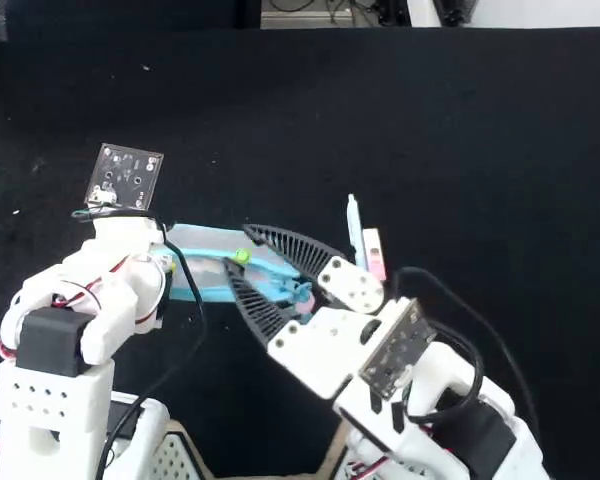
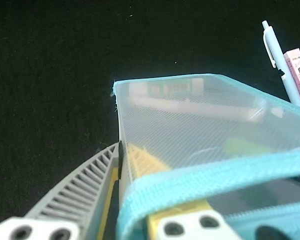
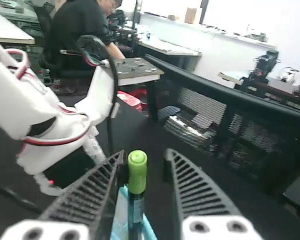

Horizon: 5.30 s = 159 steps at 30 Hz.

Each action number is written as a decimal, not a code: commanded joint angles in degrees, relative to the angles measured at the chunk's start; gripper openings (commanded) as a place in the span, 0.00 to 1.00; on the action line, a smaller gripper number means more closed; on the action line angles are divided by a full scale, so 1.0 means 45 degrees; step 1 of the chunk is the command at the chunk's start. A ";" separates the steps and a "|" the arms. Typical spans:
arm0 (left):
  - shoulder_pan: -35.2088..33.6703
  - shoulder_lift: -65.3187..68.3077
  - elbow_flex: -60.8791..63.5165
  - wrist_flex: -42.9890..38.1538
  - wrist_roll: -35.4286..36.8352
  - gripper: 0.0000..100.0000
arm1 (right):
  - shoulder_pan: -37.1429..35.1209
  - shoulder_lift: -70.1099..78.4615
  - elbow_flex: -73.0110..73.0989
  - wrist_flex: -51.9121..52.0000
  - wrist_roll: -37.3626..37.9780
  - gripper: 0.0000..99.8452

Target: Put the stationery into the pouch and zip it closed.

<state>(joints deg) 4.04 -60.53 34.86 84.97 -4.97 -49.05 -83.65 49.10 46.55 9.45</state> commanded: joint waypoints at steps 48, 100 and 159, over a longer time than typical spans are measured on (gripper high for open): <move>-0.0029 0.0078 0.0283 -0.0117 -0.0078 0.03 | 1.0393 1.8061 -0.6046 0.4825 -0.1641 0.12; -0.0029 0.0078 0.0283 -0.0117 -0.0078 0.03 | 1.1937 2.5700 -1.4584 0.9201 0.1094 0.11; 0.0010 0.0078 0.0283 -0.0117 -0.0078 0.03 | 0.2930 0.3155 -0.7590 0.7619 -0.1153 0.01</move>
<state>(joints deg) 4.04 -60.53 35.30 84.97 -4.97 -29.45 -65.54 13.49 86.55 4.79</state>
